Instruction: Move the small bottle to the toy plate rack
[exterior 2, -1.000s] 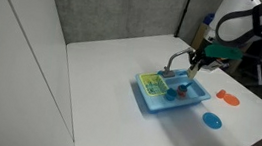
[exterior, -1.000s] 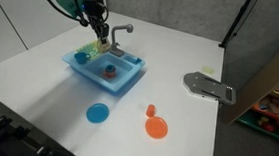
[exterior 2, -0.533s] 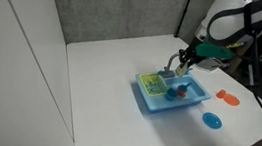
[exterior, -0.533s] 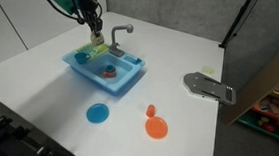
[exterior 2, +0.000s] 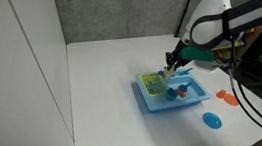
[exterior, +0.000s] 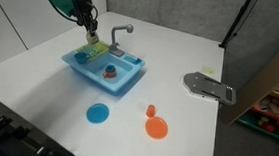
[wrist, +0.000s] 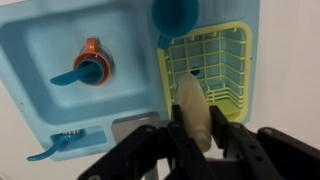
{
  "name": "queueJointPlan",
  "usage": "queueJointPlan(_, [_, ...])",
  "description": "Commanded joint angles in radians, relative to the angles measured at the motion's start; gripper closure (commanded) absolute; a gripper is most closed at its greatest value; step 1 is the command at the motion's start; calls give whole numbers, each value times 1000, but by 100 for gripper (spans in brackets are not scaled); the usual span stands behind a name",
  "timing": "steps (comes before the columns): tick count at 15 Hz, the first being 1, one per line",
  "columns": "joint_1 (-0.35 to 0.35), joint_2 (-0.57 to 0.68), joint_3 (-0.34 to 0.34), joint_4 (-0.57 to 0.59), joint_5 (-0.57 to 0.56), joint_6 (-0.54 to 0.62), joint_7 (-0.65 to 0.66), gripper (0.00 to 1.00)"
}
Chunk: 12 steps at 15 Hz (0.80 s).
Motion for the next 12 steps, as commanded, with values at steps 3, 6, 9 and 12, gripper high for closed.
queueJointPlan(3, [2, 83, 17, 77, 43, 3, -37, 91])
queueJointPlan(6, [5, 111, 16, 90, 40, 1, -39, 91])
queueJointPlan(9, [6, 129, 14, 94, 37, 1, -41, 91])
queueJointPlan(12, [6, 139, 12, 94, 35, 1, -42, 91])
